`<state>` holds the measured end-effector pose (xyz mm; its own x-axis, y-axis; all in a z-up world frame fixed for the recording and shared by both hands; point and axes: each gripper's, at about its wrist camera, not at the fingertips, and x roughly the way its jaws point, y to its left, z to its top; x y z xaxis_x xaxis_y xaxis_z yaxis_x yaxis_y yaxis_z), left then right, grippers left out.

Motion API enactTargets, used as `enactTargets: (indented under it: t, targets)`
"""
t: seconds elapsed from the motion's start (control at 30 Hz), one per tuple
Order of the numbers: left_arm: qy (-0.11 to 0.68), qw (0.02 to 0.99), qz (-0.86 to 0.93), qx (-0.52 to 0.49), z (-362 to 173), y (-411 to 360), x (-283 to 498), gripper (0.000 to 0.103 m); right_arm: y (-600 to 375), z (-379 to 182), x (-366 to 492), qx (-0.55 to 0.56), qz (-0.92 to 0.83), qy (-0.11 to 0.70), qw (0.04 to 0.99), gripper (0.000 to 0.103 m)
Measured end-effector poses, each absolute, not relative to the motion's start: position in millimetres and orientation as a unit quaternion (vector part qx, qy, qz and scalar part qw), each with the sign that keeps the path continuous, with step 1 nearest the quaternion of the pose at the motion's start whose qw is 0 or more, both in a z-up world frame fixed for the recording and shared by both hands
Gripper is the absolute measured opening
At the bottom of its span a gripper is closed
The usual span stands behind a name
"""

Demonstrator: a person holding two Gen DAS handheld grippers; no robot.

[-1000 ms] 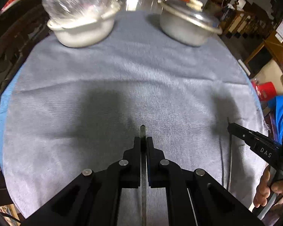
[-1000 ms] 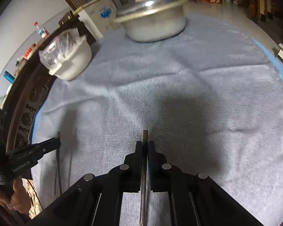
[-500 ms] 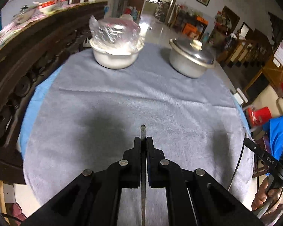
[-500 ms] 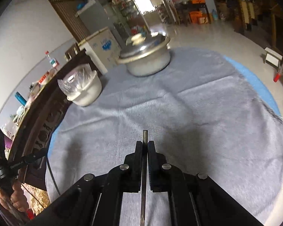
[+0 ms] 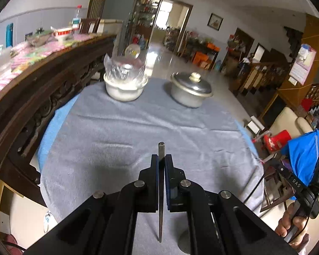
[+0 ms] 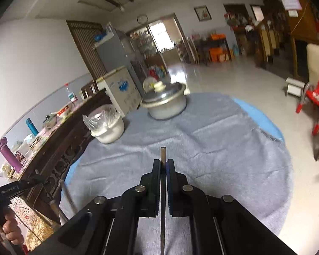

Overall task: Organize utensils
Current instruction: 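Carry both chopsticks to the grey cup and lower them inside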

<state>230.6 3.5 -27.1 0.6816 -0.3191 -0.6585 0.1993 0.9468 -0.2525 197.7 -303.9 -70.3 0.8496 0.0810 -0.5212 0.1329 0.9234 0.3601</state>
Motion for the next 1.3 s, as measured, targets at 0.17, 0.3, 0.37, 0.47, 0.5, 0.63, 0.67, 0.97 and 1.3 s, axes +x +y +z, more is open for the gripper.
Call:
enactTargets:
  t: [0.17, 0.3, 0.37, 0.47, 0.5, 0.63, 0.67, 0.97, 1.3]
  targets:
    - [0.343, 0.925, -0.144, -0.076, -10, 4, 197, 0.005, -296, -52, 169, 0.182, -0.026, 0.237, 0.954, 0.006]
    - [0.329, 0.930, -0.146, -0.075, 2, 4, 185, 0.005, -294, -37, 152, 0.177, -0.030, 0.213, 0.960, 0.006]
    - [0.320, 0.933, -0.144, -0.074, 8, 4, 178, 0.005, -294, -29, 145, 0.175, -0.032, 0.202, 0.963, 0.006]
    - [0.311, 0.936, -0.145, -0.074, 16, 4, 170, 0.005, -292, -17, 135, 0.168, -0.037, 0.184, 0.968, 0.006]
    - [0.307, 0.938, -0.146, -0.073, 19, 3, 168, 0.005, -291, -13, 133, 0.165, -0.037, 0.179, 0.969, 0.006]
    - [0.290, 0.943, -0.150, -0.070, 34, 1, 156, 0.005, -285, 4, 120, 0.149, -0.040, 0.160, 0.975, 0.006]
    - [0.284, 0.945, -0.151, -0.068, 38, 0, 153, 0.005, -283, 8, 117, 0.145, -0.040, 0.156, 0.976, 0.006]
    - [0.251, 0.952, -0.165, -0.063, 61, -4, 125, 0.005, -268, 32, 90, 0.118, -0.032, 0.140, 0.983, 0.006]
    - [0.235, 0.955, -0.173, -0.061, 76, -13, 108, 0.005, -267, 54, 62, 0.112, -0.026, 0.112, 0.987, 0.006]
